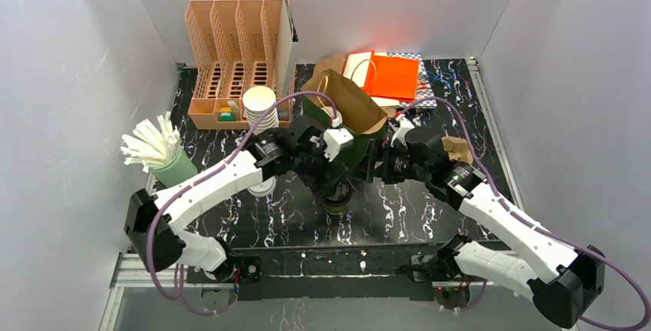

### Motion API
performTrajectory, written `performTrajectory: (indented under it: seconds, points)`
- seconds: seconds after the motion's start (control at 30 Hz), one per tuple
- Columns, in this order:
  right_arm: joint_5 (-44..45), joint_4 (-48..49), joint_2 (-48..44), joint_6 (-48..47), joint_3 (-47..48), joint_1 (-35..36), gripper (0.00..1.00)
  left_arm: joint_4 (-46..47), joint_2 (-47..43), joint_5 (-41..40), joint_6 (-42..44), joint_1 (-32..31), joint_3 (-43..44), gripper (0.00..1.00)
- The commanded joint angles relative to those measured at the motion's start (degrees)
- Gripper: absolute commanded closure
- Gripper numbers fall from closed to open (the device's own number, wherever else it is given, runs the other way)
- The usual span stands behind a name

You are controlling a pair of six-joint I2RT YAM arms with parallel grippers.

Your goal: Pack the takeout coffee

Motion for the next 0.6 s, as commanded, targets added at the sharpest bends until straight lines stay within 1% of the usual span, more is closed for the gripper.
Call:
performTrajectory:
  seconds: [0.0, 0.07, 0.17, 0.3, 0.37, 0.43, 0.47, 0.57]
  points:
    - [5.2, -6.9, -0.6, -6.3, 5.6, 1.3, 0.02, -4.0, -8.0, -4.0, -8.0, -0.2, 1.9, 0.17]
    - [7.3, -6.7, -1.2, -7.8, 5.9, 3.7, 0.02, -4.1, -11.1, -5.8, -11.6, -0.2, 0.1, 0.17]
    - [10.1, -5.9, -0.8, -11.3, 5.7, 8.2, 0.02, -2.4, -16.5, -9.8, -18.2, -0.1, -4.8, 0.18]
    - [14.6, -8.1, 4.3, -15.3, 9.6, 13.1, 0.02, -0.1, -21.5, -16.5, -28.6, 0.2, -9.4, 0.19]
    - [18.0, -10.6, 8.5, -13.4, 13.0, 14.4, 0.02, 0.5, -22.3, -18.6, -32.4, 0.6, -10.3, 0.2]
    - [22.2, -13.2, 12.3, -7.9, 16.1, 15.6, 0.02, 1.7, -22.4, -20.3, -35.7, 1.1, -11.1, 0.2]
    - [24.4, -14.4, 14.0, -5.6, 17.7, 16.6, 0.02, 2.2, -22.3, -20.9, -37.1, 1.5, -11.5, 0.22]
    - [34.3, -18.7, 18.6, 0.7, 22.5, 22.8, 0.02, 2.8, -21.5, -21.5, -40.9, 4.2, -12.5, 0.31]
